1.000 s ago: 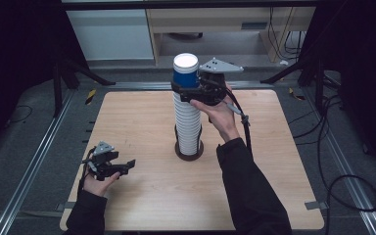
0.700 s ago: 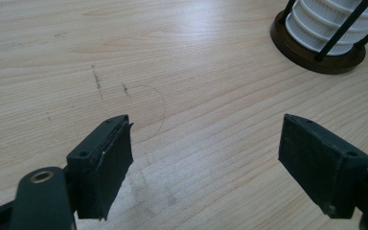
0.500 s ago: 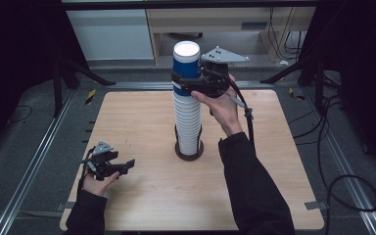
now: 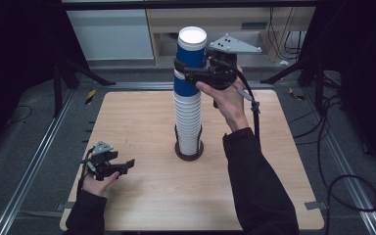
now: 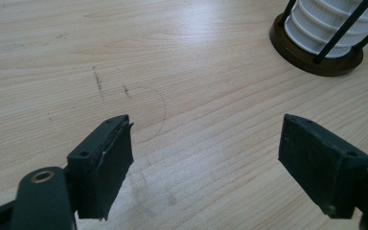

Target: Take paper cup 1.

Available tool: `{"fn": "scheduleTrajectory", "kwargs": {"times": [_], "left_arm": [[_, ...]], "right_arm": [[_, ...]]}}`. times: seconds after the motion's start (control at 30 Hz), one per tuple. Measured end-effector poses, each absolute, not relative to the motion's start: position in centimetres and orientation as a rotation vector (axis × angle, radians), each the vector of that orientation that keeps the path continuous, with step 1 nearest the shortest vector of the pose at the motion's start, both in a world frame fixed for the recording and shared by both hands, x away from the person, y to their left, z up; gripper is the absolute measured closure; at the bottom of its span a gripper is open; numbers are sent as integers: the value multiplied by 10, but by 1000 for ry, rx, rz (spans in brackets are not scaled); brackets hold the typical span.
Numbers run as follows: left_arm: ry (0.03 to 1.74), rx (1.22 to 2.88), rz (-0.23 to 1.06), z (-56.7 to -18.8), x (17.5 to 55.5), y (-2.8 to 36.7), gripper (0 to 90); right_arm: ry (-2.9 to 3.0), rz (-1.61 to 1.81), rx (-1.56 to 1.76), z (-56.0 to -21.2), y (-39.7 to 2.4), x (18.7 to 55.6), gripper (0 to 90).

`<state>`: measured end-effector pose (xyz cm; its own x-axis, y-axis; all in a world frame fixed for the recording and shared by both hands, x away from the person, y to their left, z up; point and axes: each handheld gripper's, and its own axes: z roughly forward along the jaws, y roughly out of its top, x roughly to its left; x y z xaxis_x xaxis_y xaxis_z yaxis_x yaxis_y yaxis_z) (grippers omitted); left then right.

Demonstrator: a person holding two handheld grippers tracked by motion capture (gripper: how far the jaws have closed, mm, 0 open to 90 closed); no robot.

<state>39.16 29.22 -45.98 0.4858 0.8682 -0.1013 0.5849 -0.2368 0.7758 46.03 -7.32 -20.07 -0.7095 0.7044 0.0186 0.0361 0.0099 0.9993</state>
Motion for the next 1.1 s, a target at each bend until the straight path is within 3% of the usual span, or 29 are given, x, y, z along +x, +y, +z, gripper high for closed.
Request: {"fn": "scheduleTrajectory", "kwargs": {"times": [0.43, 1.1], "left_arm": [[1200, 1937, 454, -459, 390, 291, 188], [1173, 1956, 453, -456, 388, 284, 189]], "right_arm": [[1760, 1684, 762, -197, -115, 439, 195], [1815, 1609, 884, -264, -172, 419, 196]]}}
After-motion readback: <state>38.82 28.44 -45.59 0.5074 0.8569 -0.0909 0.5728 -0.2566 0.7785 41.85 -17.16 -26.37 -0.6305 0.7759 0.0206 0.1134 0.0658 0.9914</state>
